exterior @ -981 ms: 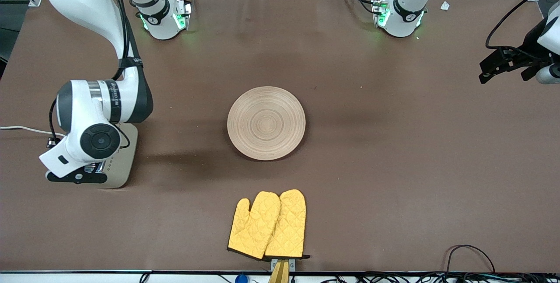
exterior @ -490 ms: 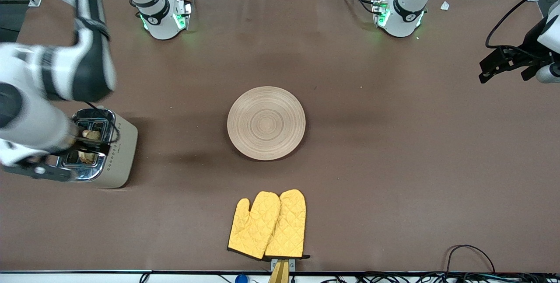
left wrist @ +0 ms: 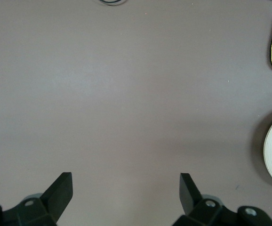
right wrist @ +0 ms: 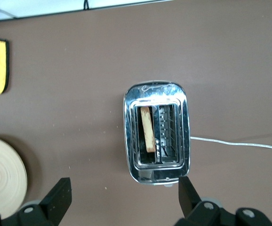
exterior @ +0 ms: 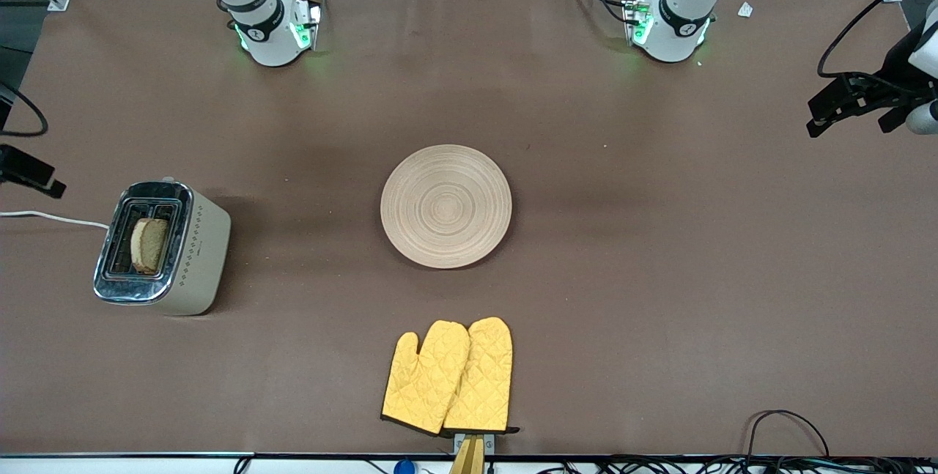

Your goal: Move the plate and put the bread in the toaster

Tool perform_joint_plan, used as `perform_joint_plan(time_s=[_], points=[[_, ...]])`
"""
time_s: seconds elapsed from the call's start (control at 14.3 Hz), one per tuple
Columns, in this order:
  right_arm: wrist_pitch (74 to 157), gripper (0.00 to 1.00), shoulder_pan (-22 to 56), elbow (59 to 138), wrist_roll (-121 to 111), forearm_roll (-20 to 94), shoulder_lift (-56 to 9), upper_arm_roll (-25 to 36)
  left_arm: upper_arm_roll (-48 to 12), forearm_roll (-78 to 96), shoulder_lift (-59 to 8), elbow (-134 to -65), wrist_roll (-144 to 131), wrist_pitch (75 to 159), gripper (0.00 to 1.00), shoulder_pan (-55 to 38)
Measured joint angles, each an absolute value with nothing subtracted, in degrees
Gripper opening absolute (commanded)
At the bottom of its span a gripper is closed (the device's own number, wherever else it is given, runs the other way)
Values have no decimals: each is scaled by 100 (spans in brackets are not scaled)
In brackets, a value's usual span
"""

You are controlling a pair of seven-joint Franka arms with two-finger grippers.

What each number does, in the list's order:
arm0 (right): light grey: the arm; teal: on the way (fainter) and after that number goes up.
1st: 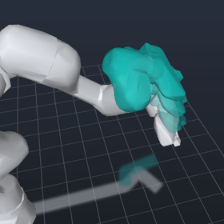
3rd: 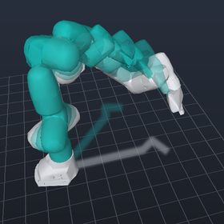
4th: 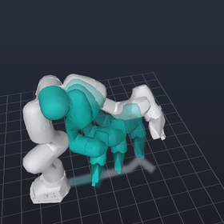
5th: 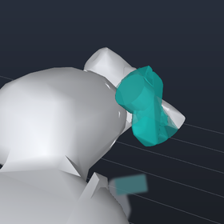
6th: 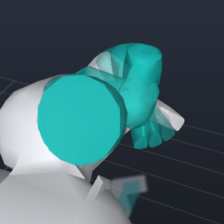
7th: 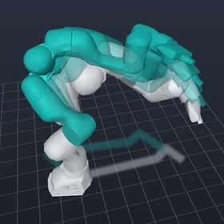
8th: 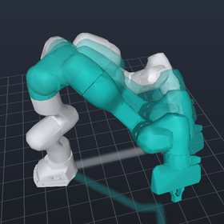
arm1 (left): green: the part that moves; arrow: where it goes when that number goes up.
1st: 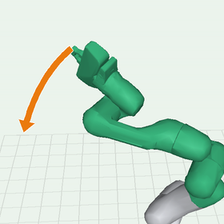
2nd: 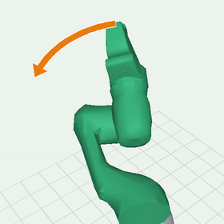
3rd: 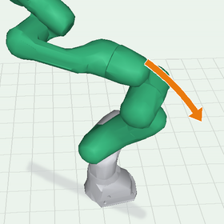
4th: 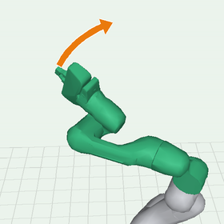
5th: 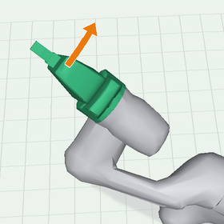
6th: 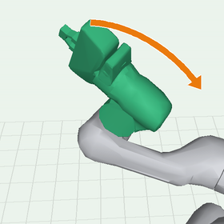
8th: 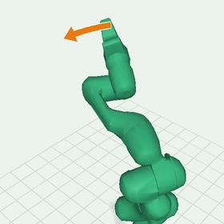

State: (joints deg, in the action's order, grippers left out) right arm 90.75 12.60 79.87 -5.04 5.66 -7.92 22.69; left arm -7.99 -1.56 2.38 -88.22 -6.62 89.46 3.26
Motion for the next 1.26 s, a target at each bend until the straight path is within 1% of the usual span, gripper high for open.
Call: perform_joint_plan(time_s=[0.07,0.14,0.21,0.35,0.42,0.49,0.77,1.05,1.26], points=[[9074,100,1241,8116,-577,516,-672,2232,-800,-156,235,-8822,-662,8943,100,326],[9074,100,1107,8220,-664,437,-556,2064,-800,-156,232,-8822,-662,8940,100,327],[9074,100,705,8305,-795,378,-443,1617,-799,-156,231,-8822,-662,8938,100,327],[9053,100,-417,8435,-981,327,-254,422,-800,-156,231,-8822,-662,8934,100,327],[9011,100,-738,8484,-1014,321,-168,56,-800,-156,231,-8822,-662,8931,100,327],[8971,100,-842,8523,-1033,312,-97,-110,-800,-156,231,-8822,-662,8928,100,327],[8911,100,-812,8581,-1054,213,7,-269,-806,-155,231,-8821,-662,8916,100,320],[8888,100,-469,8581,-1060,-33,23,-102,-855,-155,230,-8819,-662,8904,100,285],[8828,100,-411,8581,-1060,-45,46,-6,-856,-156,230,-8807,-662,8839,100,289]])
